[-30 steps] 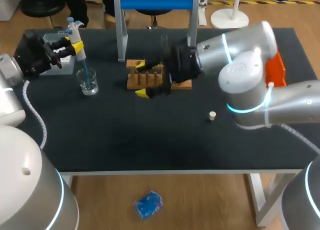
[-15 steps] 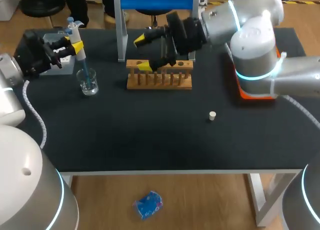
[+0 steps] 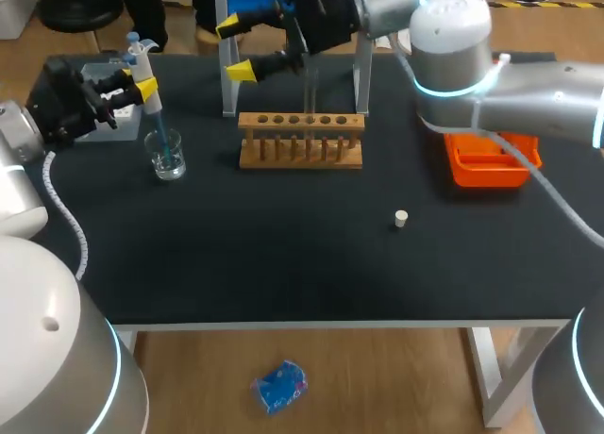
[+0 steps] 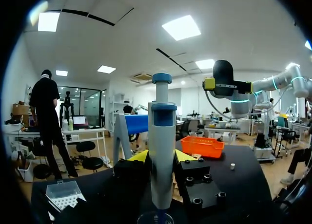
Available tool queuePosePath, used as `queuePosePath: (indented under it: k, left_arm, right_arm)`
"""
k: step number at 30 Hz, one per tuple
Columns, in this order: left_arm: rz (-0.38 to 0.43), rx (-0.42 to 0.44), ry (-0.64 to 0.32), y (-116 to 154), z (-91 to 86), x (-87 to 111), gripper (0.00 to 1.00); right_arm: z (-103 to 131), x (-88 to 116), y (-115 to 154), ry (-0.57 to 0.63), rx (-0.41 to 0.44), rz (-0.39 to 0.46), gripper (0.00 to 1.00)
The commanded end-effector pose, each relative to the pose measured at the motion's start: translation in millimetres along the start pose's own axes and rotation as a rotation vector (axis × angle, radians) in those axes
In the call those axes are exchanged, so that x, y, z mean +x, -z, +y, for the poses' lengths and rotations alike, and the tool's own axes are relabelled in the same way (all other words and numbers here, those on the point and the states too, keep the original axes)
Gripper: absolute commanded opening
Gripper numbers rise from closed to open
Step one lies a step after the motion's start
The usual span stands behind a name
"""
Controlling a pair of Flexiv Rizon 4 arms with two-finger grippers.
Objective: Invert the test tube, pick up the pipette, mount the tip to pipette, aspirate from beaker and dispense into the tube, eject the tip, return the pipette, and cap with the stopper.
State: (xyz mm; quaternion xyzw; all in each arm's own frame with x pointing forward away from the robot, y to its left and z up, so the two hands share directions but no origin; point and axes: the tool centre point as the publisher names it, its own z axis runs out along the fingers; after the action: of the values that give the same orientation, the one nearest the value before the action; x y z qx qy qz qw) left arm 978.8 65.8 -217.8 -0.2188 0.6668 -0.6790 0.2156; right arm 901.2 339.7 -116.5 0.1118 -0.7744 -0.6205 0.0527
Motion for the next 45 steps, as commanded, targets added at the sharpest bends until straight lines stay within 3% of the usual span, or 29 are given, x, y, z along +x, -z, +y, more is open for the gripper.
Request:
queuePosePath:
  k: [1, 17, 21, 22, 24, 27, 45]
  left_arm:
    - [0.000, 0.004, -0.001, 0, 0.9, -0.2, 0.00]
    - [0.000, 0.004, -0.001, 0, 0.9, -0.2, 0.00]
    - [0.000, 0.004, -0.001, 0, 0.9, -0.2, 0.00]
    - [0.000, 0.004, -0.001, 0, 0.9, -0.2, 0.00]
    - [0.000, 0.004, -0.001, 0, 0.9, -0.2, 0.00]
    - [0.000, 0.004, -0.001, 0, 0.9, -0.2, 0.00]
    - [0.000, 0.004, -0.001, 0, 0.9, -0.2, 0.00]
  right_arm:
    - [-3, -7, -3, 0.000, -0.002, 0.084, 1.00]
    - [-3, -8, -4, 0.000, -0.006, 0.089, 1.00]
    - [8, -22, -18, -0.008, 0.012, 0.132, 1.00]
    - [10, -26, -20, -0.009, 0.025, 0.137, 0.91]
    - [14, -33, -24, -0.008, 0.025, 0.141, 0.41]
    - [17, -40, -30, -0.009, 0.029, 0.144, 0.00]
    - [36, -75, -65, -0.017, 0.108, 0.253, 0.00]
